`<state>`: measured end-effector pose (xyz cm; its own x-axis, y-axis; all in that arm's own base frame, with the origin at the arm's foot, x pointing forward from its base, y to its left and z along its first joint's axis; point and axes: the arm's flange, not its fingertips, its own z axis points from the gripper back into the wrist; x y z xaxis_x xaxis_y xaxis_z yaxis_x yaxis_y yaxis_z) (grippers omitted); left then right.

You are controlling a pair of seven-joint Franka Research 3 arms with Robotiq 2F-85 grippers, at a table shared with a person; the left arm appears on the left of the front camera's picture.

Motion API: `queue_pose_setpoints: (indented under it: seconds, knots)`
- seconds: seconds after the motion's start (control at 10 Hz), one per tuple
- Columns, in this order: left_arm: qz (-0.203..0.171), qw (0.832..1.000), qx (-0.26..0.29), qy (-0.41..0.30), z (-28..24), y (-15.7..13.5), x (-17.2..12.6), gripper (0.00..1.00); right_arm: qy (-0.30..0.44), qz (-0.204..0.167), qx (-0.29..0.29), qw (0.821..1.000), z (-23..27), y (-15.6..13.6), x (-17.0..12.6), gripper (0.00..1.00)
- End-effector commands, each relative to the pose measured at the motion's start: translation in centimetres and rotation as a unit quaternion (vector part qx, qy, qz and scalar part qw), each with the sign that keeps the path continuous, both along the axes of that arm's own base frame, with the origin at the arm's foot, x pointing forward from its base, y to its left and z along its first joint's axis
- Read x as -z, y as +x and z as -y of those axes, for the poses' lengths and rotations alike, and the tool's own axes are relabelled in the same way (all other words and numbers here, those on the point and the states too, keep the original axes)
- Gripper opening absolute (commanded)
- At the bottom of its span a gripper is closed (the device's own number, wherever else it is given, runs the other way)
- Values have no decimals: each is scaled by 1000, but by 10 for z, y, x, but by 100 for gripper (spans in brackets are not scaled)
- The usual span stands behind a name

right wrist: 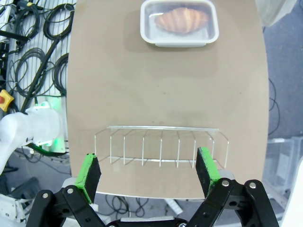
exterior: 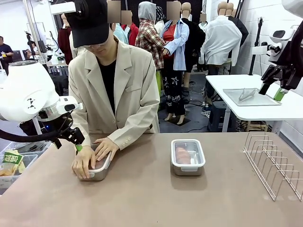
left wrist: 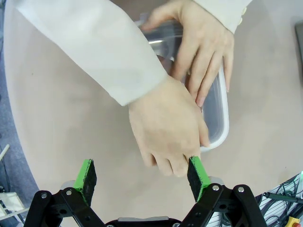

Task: Place the bread in airtight containers.
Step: Release when the human grabs the Airtight Container lid.

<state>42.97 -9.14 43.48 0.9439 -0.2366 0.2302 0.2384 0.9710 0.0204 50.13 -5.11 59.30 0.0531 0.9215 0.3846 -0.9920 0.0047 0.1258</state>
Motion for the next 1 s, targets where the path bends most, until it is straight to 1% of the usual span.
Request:
queue_pose_setpoints:
  seconds: [0.0,0.9]
  knots:
    - [5,1000,-8,0,1,0,0,100,0,0,1,1000,-1,0,-1,100]
    - [5,1000,-8,0,1,0,0,100,0,0,1,1000,-1,0,-1,100]
